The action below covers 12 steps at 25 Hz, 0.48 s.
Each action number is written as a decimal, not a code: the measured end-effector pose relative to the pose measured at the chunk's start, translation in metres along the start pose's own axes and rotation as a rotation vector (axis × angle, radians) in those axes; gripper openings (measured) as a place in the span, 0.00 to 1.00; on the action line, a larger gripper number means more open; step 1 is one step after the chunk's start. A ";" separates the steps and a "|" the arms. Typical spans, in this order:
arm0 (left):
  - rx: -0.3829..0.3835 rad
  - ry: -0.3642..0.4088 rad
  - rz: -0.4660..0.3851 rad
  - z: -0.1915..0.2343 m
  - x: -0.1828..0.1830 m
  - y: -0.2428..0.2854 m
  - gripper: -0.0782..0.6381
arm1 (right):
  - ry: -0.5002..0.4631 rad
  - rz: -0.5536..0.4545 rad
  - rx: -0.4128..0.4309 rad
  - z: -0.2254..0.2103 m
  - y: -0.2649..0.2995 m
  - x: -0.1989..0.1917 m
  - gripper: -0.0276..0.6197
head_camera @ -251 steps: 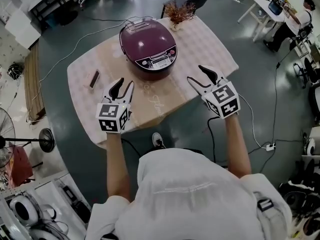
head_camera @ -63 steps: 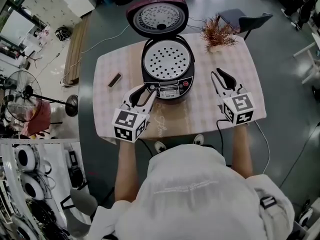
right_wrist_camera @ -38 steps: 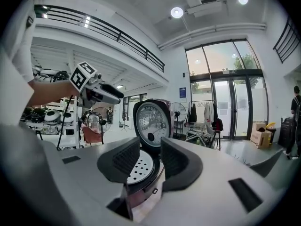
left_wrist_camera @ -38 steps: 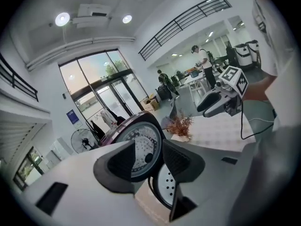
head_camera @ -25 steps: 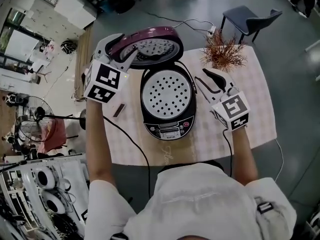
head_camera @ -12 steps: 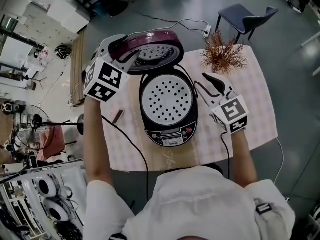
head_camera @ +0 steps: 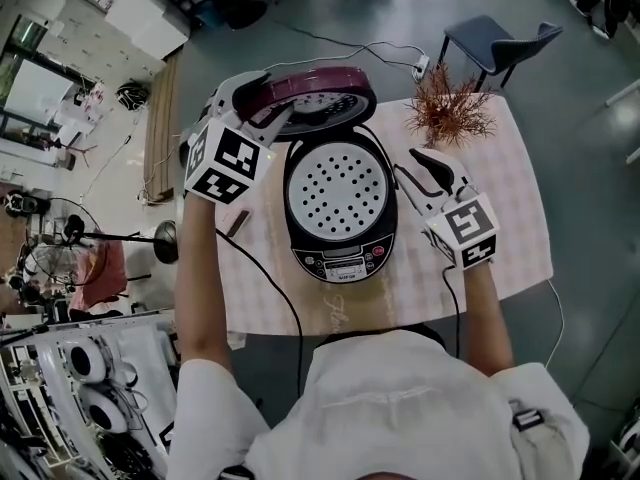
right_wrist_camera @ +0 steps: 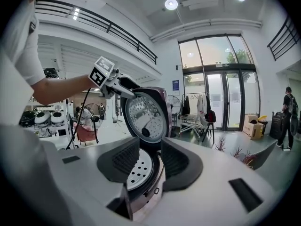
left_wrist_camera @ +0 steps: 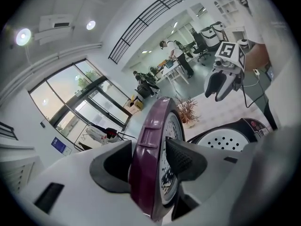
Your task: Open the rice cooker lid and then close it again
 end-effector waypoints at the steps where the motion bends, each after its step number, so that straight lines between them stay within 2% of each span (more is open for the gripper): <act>1: 0.004 -0.008 -0.010 -0.003 0.000 -0.003 0.45 | -0.001 0.002 -0.001 0.001 -0.004 0.001 0.29; 6: 0.032 -0.029 -0.036 -0.016 0.000 -0.017 0.41 | -0.016 0.006 -0.001 0.006 -0.017 0.005 0.29; 12: 0.060 -0.014 -0.023 -0.037 -0.004 -0.029 0.41 | -0.022 0.007 0.014 0.020 -0.034 0.005 0.29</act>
Point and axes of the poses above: the fingertips, and each gripper's own axes: y forward along the fingers, z to its left, x out of its top, the point moved 1 cm from there along -y, backward along the fingers, and after that the axes turned 14 degrees about -y, right-handed, at the moved point
